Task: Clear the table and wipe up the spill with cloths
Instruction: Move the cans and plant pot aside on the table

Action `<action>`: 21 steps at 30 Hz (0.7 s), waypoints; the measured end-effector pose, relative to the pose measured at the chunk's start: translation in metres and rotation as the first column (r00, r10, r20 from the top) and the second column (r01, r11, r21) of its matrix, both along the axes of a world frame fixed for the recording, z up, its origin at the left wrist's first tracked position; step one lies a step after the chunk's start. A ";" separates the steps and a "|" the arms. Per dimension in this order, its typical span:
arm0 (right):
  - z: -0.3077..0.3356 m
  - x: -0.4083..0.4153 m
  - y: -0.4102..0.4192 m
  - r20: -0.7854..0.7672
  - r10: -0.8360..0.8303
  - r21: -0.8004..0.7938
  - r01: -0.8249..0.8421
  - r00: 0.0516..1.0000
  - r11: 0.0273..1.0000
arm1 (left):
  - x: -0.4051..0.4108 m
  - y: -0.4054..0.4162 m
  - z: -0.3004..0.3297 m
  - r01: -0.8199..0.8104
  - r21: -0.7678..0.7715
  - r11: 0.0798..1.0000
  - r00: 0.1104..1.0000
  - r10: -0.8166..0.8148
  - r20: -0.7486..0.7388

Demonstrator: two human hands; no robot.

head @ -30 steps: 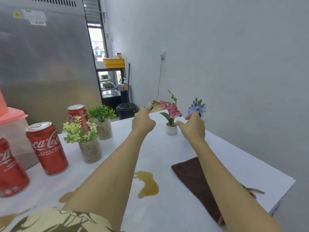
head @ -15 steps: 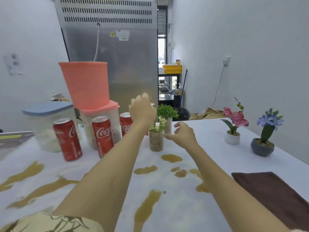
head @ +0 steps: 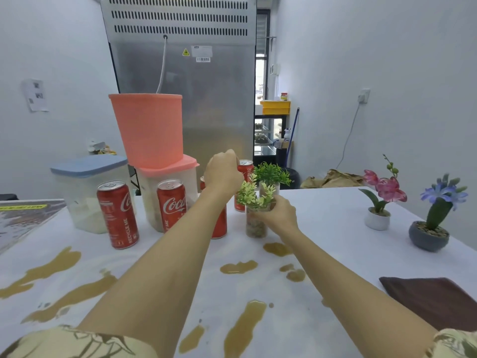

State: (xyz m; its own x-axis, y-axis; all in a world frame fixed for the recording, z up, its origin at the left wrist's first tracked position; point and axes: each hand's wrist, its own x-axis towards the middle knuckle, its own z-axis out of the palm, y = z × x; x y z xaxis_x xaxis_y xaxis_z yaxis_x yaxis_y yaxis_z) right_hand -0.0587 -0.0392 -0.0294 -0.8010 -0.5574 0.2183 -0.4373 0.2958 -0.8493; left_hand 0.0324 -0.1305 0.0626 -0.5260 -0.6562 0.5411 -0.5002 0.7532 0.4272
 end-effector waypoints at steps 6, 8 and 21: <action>0.012 -0.015 0.025 0.074 0.071 -0.100 -0.063 0.995 0.993 | -0.029 0.005 0.006 0.052 0.122 0.991 0.995 -0.063 0.084; 0.015 -0.018 0.023 0.056 0.119 -0.101 -0.113 0.991 0.988 | -0.039 0.003 0.008 0.077 0.165 0.983 0.993 -0.092 0.080; 0.041 -0.087 0.065 -0.076 -0.261 -0.274 0.232 0.962 0.933 | -0.098 -0.011 -0.006 0.278 0.215 0.936 0.886 -0.337 0.318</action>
